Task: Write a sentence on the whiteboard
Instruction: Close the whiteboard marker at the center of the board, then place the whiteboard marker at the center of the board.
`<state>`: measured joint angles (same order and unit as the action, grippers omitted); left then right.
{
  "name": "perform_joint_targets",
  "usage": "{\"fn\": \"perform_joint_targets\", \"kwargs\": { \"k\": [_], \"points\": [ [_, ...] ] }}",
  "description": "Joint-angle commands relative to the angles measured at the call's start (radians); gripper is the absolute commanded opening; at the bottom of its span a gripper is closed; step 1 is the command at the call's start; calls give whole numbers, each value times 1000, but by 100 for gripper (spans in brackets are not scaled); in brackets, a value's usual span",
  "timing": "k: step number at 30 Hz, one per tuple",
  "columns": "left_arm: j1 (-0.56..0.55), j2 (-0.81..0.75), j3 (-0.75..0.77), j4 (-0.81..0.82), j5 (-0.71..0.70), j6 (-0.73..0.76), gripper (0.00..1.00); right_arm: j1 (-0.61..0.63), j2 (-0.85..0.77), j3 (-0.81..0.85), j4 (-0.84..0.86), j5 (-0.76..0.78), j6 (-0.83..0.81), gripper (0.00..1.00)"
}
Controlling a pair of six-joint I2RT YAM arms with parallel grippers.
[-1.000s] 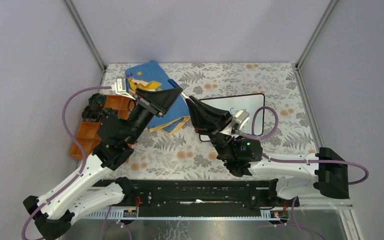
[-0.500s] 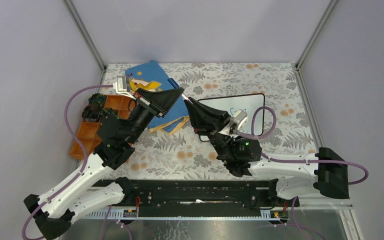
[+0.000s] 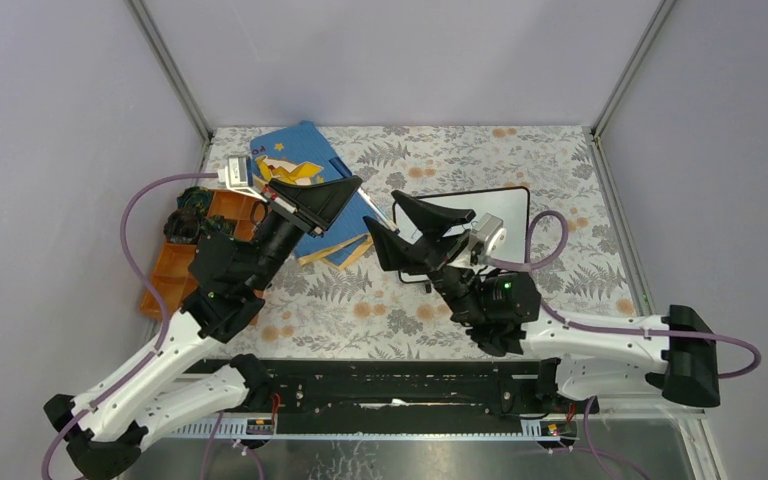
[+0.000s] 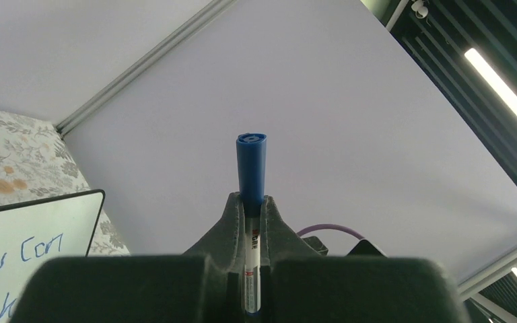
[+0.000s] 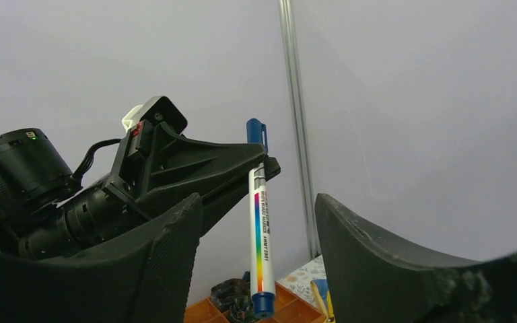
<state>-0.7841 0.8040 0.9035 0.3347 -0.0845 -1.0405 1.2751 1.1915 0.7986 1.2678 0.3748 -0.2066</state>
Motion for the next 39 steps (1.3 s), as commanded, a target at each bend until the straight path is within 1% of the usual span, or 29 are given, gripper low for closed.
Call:
{"fn": "perform_joint_targets", "kwargs": {
  "k": [1,2,3,7,9,12,14,17,20,22,24,27,32,36,39],
  "points": [
    [-3,-24,27,-42,-57,63,0,-4,-103,19,-187,-30,63,74],
    [-3,-23,37,-70,-69,77,0,-4,-136,30,-280,-42,82,78],
    [-3,-23,48,-99,-83,91,0,-3,-164,39,-347,-60,96,79],
    [-3,-28,76,-188,-122,168,0,-4,-277,61,-628,-92,154,80],
    [-3,-19,101,-257,-125,222,0,-3,-325,90,-787,-40,174,80],
    [-3,-11,128,-384,-90,316,0,-3,-394,143,-1015,80,200,80],
    [-3,-26,114,-431,-52,376,0,-3,-448,145,-1099,143,223,80],
    [-3,-57,87,-491,11,471,0,-3,-524,128,-1191,174,217,81],
    [-3,-72,76,-541,67,545,0,-3,-504,169,-1351,211,222,84],
    [-3,-74,69,-551,118,581,0,-3,-469,188,-1414,205,254,86],
    [-3,-70,70,-554,176,610,0,-4,-454,174,-1407,126,282,86],
    [-3,-62,72,-552,277,643,0,-6,-445,128,-1322,-25,335,86],
    [-3,-71,31,-490,438,645,0,-50,-336,143,-1207,-288,452,84],
    [-3,-102,-2,-451,459,633,0,-119,-291,135,-1130,-434,551,80],
    [-3,-131,-30,-420,454,622,0,-167,-265,110,-1063,-507,623,76]
  ]
}}
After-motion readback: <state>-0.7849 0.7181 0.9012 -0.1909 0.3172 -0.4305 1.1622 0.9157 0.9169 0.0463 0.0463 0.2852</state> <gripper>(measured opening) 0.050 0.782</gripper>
